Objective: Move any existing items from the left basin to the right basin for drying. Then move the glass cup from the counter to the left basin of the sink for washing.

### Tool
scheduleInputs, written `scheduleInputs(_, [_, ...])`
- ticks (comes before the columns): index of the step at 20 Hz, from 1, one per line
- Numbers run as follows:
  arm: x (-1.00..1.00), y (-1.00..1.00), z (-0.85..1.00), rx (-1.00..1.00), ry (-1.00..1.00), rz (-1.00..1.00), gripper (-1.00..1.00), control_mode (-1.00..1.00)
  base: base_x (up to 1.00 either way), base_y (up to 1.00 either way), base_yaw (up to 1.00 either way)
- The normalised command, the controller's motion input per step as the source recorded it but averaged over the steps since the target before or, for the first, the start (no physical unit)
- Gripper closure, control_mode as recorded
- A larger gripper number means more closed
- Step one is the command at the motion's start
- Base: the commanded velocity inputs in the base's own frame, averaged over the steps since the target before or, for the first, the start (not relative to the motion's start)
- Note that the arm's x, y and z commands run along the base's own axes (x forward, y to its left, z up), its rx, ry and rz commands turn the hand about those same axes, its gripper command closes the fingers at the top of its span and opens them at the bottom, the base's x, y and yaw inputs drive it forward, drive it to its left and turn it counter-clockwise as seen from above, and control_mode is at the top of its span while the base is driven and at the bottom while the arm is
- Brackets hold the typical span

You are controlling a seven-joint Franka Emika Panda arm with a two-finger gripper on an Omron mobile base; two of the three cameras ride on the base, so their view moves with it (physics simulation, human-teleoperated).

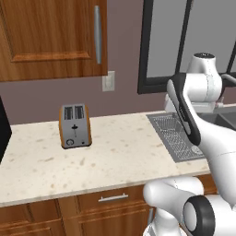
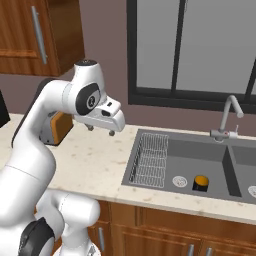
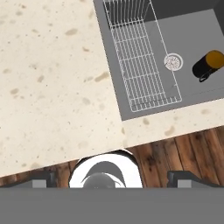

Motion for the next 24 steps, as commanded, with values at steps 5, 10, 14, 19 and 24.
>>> scheduleInputs(5, [0.0, 0.0, 0.0, 0.0, 0.0, 0.0, -1.0, 1.0, -0.3, -0.02, 0.0])
scheduleInputs(10, [0.0, 0.0, 0.0, 0.0, 0.0, 0.0, -1.0, 1.0, -0.32, 0.0, 0.0])
scheduleInputs(14, [0.0, 0.0, 0.0, 0.0, 0.0, 0.0, -1.0, 1.0, -0.22, -0.25, 0.0])
scheduleInputs(19, [0.0, 0.0, 0.0, 0.0, 0.0, 0.0, -1.0, 1.0, -0.16, -0.62, 0.0])
scheduleInputs(24, [0.0, 0.0, 0.0, 0.0, 0.0, 0.0, -1.0, 1.0, -0.13, -0.73, 0.0])
